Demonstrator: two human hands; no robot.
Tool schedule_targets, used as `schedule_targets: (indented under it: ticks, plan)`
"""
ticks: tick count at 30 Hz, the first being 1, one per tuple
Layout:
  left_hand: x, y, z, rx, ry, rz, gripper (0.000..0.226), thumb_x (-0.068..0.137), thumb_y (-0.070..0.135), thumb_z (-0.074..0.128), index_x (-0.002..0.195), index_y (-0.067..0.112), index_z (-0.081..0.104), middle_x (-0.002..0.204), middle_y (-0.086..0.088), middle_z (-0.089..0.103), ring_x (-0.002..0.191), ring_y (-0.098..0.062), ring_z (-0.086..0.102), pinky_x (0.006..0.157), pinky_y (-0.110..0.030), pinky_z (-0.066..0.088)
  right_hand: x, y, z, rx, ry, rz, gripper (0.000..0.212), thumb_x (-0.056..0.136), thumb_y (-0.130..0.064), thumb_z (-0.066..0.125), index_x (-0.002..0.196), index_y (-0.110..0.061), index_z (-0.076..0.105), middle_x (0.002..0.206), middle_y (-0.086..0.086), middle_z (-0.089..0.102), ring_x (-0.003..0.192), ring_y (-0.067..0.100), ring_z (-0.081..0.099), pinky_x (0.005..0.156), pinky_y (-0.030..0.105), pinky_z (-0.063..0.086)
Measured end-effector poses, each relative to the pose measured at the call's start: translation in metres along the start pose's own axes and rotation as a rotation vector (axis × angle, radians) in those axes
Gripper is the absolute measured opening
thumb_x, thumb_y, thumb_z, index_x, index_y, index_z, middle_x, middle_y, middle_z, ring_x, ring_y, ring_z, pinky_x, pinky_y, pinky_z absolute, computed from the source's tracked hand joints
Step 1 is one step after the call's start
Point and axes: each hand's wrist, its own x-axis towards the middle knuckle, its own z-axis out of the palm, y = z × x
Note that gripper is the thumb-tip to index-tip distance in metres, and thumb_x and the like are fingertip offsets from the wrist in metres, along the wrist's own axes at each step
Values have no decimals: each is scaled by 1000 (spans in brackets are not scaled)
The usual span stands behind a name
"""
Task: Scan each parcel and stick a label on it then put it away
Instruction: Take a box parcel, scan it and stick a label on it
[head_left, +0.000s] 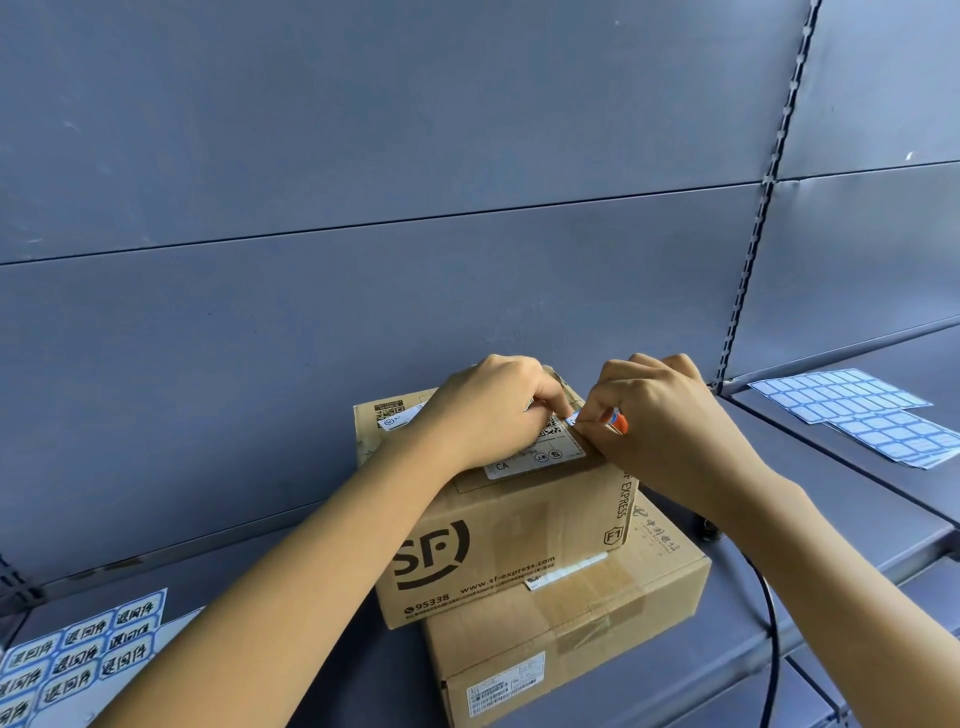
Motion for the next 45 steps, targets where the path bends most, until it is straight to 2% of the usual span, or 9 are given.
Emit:
schedule_targets:
  ticks: [13, 17, 24, 28, 31, 34, 37, 43, 45]
  plan:
    - [-4, 2, 3, 134, -125, 151, 44, 95, 11, 38, 126, 34, 59, 121, 15, 48, 105, -3, 40, 86, -24, 38, -22, 20, -12, 532, 149, 588, 23, 88, -18, 61, 66, -22, 66, 62, -7, 51, 58, 0, 46, 56, 11, 34]
    - [-6, 2, 10, 165, -72, 160, 45, 95, 13, 37, 135, 31, 49, 124, 11, 45, 112, -8, 39, 92, -23, 35, -36, 9, -6, 769, -128, 727, 35, 87, -38, 61, 73, -5, 61, 58, -7, 53, 59, 8, 48, 61, 22, 40]
    - [-4, 1, 15, 193, -105, 137, 47, 96, 15, 36, 139, 32, 43, 130, 10, 40, 113, -8, 36, 93, -20, 27, -41, -3, 2, 985, -498, 809, 95, 46, -83, 52, 110, -13, 58, 105, -2, 60, 100, 12, 59, 79, 30, 55]
    - [-6, -6, 3, -22, 29, -24, 41, 92, 18, 43, 130, 31, 50, 127, 10, 49, 109, -12, 49, 96, -33, 42, -37, -2, 1, 1226, -617, 930, 84, 47, -76, 62, 117, -29, 59, 115, -3, 64, 104, 17, 62, 91, 41, 54]
    - [-24, -41, -22, -163, 347, -478, 51, 87, 46, 43, 135, 28, 44, 136, 1, 48, 118, -20, 51, 101, -42, 41, -33, 1, 2, 1344, -639, 1020, 67, 64, -68, 67, 115, -24, 64, 97, 1, 72, 93, 21, 65, 87, 40, 55]
    - [-66, -51, -26, -438, 177, -883, 62, 94, 54, 37, 147, 24, 25, 146, -3, 37, 126, -24, 40, 102, -40, 33, -31, -2, -2, 1388, -612, 1071, 38, 77, -55, 66, 92, -21, 70, 66, -2, 70, 82, 22, 64, 87, 42, 54]
    - [-80, -34, -7, -645, 202, -870, 63, 100, 40, 38, 152, 29, 5, 149, -1, 34, 125, -24, 43, 91, -34, 34, -33, -3, -9, 1465, -579, 1130, 30, 78, -48, 70, 67, -20, 71, 59, 2, 66, 79, 25, 62, 94, 46, 48]
    - [-95, -6, -7, -711, 394, -833, 59, 102, 28, 37, 150, 37, 4, 145, 4, 36, 98, -17, 59, 69, -33, 49, -54, -1, -19, 1677, -551, 1071, 35, 63, -29, 74, 96, -18, 70, 75, 2, 72, 76, 20, 62, 72, 33, 46]
    - [-100, 7, -8, -722, 424, -797, 58, 102, 29, 38, 149, 39, 6, 146, 4, 37, 103, -17, 58, 80, -38, 51, -60, 0, -25, 1738, -522, 1082, 36, 58, -25, 74, 93, -17, 70, 76, -1, 71, 79, 18, 60, 70, 30, 43]
